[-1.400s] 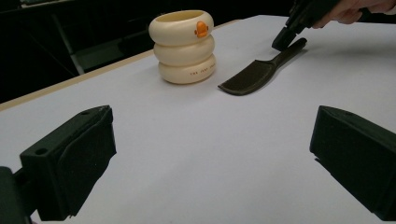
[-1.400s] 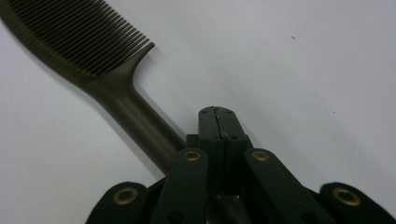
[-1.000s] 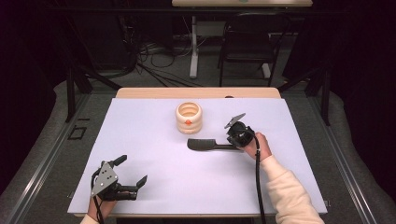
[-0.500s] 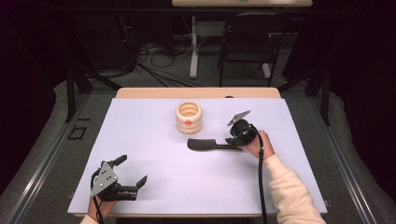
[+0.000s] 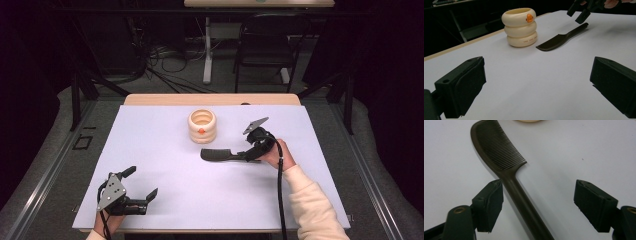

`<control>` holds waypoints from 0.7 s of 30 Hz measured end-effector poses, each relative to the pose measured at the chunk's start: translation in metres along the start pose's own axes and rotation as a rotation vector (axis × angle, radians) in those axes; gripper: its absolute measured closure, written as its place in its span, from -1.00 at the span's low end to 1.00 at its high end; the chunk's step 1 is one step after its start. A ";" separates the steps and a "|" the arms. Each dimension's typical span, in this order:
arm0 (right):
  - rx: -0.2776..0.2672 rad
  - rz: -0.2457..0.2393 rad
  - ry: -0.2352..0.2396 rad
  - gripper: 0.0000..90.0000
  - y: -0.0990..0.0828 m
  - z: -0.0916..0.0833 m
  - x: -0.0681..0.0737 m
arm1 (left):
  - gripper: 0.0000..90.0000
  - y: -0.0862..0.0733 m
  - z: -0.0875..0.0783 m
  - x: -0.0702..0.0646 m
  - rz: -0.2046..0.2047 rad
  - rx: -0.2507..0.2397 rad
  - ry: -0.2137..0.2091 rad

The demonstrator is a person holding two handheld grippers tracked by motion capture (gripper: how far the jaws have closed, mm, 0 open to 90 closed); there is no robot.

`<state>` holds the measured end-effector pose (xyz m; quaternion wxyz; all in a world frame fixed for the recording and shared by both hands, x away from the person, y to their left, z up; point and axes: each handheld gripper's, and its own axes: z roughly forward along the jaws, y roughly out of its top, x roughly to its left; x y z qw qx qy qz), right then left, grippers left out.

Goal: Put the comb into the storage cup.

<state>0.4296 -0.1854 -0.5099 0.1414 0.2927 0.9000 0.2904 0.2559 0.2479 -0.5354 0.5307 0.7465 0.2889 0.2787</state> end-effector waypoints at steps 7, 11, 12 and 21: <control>0.007 -0.020 0.028 -0.75 0.002 -0.001 0.005 | -1.00 0.000 0.001 0.000 -0.006 -0.002 -0.001; 0.016 -0.043 0.040 -0.84 0.004 0.000 0.008 | -1.00 0.000 0.001 0.000 -0.004 -0.006 0.002; 0.020 -0.045 0.040 -0.88 0.005 0.000 0.010 | -1.00 0.000 0.001 0.000 -0.008 -0.006 0.002; 0.073 -0.078 0.051 -1.00 0.009 0.005 0.016 | -1.00 0.000 0.001 0.001 -0.007 -0.006 0.001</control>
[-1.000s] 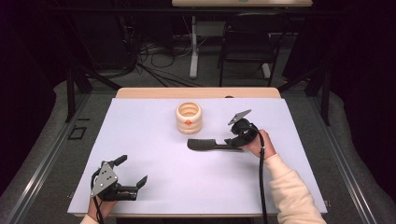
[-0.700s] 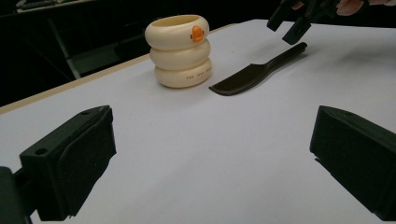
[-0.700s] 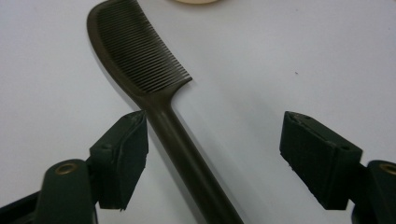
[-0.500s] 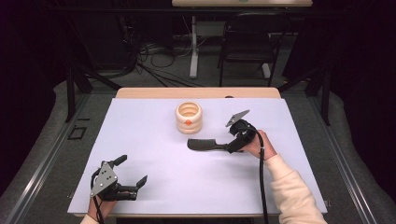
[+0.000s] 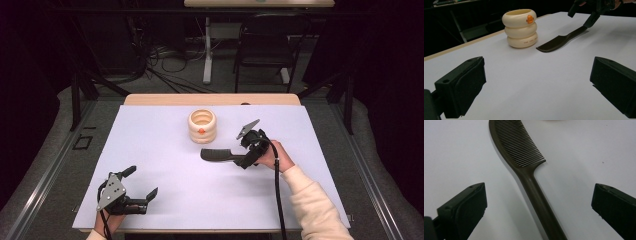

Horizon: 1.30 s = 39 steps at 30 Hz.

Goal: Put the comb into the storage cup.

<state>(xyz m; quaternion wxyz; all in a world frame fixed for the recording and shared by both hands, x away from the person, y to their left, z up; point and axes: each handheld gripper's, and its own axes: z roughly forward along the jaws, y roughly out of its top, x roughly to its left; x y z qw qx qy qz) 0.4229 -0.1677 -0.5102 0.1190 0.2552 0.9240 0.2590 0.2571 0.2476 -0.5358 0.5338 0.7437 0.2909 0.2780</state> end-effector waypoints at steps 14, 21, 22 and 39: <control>0.055 -0.109 0.009 -1.00 0.012 0.004 0.011 | -1.00 0.000 0.000 0.000 -0.004 -0.002 -0.003; 0.109 -0.188 0.009 -1.00 0.019 0.010 0.013 | -1.00 0.000 0.000 0.000 0.000 0.000 -0.006; 0.123 -0.188 0.015 -1.00 0.020 0.011 0.014 | -1.00 0.000 0.000 0.000 0.000 0.001 -0.004; 0.276 -0.420 0.023 0.01 0.037 0.022 0.019 | -1.00 0.000 0.000 0.000 -0.003 0.001 -0.007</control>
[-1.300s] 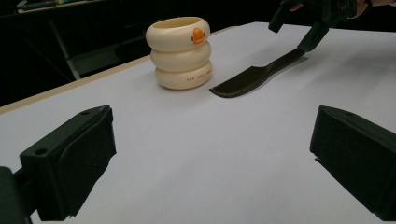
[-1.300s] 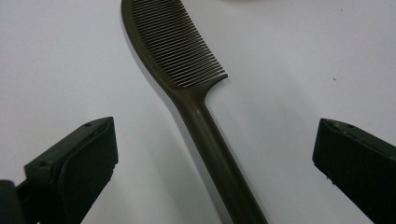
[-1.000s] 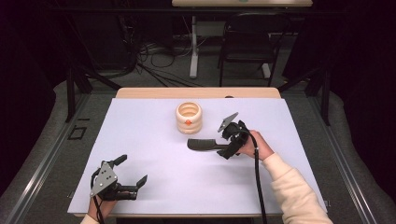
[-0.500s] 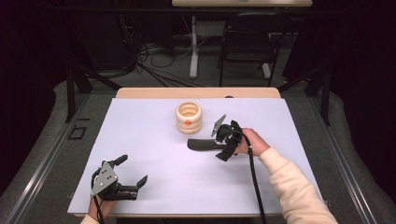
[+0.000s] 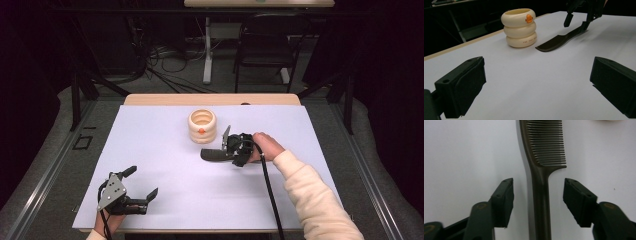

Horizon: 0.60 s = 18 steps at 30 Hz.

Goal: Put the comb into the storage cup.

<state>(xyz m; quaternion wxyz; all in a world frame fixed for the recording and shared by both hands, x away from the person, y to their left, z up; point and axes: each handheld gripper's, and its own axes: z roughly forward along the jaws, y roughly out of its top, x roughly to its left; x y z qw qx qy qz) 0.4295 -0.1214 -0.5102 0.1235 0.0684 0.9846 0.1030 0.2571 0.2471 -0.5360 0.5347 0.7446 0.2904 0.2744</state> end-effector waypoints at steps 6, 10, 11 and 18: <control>0.062 -0.048 0.003 0.29 0.003 0.008 -0.004 | -1.00 0.000 0.000 0.000 0.003 0.002 -0.001; 0.091 -0.062 0.008 0.39 0.005 0.013 -0.004 | -1.00 0.000 0.000 0.000 0.003 0.006 -0.001; 0.094 -0.066 0.005 0.41 0.005 0.014 -0.004 | -1.00 0.000 0.000 0.000 0.003 0.006 -0.001; 0.126 -0.086 0.005 0.50 0.009 0.020 -0.003 | -1.00 0.000 0.000 0.000 0.005 0.003 0.000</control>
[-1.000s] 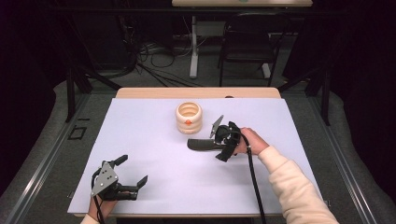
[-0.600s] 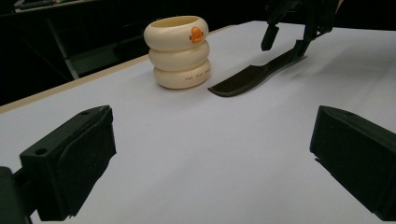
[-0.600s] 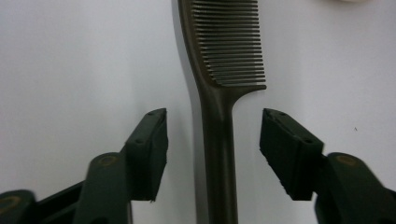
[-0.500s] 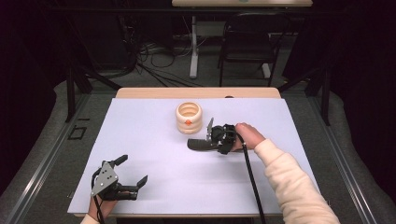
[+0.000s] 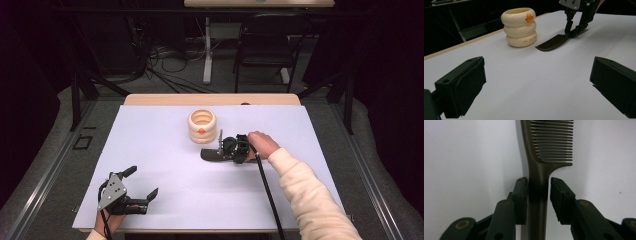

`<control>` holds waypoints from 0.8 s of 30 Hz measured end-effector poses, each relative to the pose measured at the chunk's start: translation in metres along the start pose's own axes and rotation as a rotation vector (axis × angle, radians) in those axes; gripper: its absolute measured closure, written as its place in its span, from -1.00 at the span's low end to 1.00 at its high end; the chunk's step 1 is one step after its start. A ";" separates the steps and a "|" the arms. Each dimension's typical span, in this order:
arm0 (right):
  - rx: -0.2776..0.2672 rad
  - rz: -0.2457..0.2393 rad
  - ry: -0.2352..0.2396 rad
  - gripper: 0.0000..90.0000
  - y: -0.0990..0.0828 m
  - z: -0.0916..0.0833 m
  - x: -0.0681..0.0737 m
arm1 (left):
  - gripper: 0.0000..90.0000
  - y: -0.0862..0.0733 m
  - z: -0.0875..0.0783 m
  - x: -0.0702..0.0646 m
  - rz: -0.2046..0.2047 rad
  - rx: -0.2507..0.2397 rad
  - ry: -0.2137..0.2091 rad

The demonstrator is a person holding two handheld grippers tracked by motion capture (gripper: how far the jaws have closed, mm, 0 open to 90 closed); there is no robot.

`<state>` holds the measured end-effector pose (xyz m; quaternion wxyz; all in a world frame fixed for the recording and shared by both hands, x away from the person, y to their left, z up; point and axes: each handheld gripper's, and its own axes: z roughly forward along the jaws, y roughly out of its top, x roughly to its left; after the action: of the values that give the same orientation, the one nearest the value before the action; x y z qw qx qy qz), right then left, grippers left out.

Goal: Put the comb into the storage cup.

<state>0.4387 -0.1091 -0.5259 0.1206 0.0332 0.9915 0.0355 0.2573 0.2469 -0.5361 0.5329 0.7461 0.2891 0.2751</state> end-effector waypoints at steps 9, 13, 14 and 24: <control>0.016 -0.004 -0.002 0.58 0.002 0.003 0.000 | -1.00 0.000 0.000 0.000 -0.003 0.000 0.000; 0.013 -0.009 -0.019 0.60 0.002 0.002 0.001 | -1.00 0.000 0.000 0.000 -0.002 0.000 0.000; 0.013 -0.007 -0.019 0.60 0.002 0.002 0.002 | -1.00 0.000 0.000 0.000 -0.003 -0.001 0.000; -0.062 0.018 -0.027 0.60 -0.002 -0.014 0.005 | -1.00 0.000 0.000 0.000 -0.003 -0.002 0.001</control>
<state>0.4300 -0.1120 -0.5143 0.1347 0.0390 0.9879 0.0669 0.2569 0.2472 -0.5358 0.5339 0.7450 0.2903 0.2748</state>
